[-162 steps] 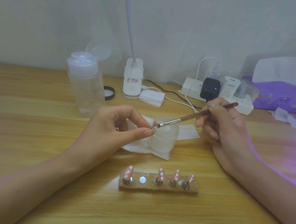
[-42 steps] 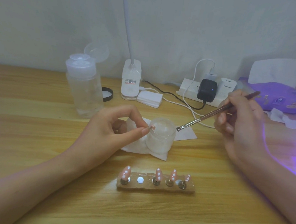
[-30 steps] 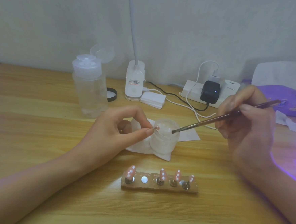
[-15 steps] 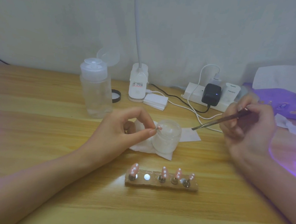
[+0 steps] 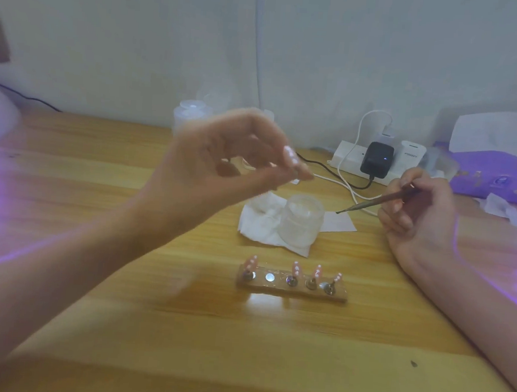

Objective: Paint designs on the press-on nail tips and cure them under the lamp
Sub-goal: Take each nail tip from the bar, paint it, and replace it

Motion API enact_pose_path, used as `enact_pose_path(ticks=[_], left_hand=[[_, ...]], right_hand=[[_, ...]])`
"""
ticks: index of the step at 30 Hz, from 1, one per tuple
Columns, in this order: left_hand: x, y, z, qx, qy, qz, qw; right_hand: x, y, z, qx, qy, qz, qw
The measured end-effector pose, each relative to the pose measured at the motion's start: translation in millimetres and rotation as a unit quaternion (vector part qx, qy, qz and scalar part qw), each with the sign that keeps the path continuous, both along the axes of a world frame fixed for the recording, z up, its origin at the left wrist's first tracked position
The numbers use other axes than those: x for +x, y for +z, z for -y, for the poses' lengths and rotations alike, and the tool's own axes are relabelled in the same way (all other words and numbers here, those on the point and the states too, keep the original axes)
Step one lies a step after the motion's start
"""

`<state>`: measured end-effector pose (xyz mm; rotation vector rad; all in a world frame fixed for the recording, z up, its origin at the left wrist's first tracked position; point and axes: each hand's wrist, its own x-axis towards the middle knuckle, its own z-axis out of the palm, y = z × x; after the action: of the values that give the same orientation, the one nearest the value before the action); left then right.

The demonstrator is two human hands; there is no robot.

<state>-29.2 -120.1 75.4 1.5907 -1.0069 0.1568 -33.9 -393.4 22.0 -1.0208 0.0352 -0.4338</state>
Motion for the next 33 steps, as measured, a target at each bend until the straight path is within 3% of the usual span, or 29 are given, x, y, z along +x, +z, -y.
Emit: enact_pose_path(ticks=[5, 8, 20, 33], left_hand=[[-18.3, -27.1, -6.2, 0.142, 0.015, 0.080, 0.987], [-26.1, -45.1, -6.4, 0.177, 0.027, 0.090, 0.980], [-28.8, -60.2, -4.7, 0.237, 0.087, -0.077, 0.965], [-24.8, -61.8, -4.9, 0.205, 0.056, -0.157, 0.964]], right_hand=[[1.9, -1.1, 0.4, 0.009, -0.019, -0.010, 1.000], [1.8, -0.9, 0.1, 0.005, -0.024, -0.016, 1.000], [2.9, -1.8, 2.2, 0.001, -0.030, -0.025, 0.999], [2.8, -3.2, 2.1, -0.002, -0.027, -0.024, 0.999]])
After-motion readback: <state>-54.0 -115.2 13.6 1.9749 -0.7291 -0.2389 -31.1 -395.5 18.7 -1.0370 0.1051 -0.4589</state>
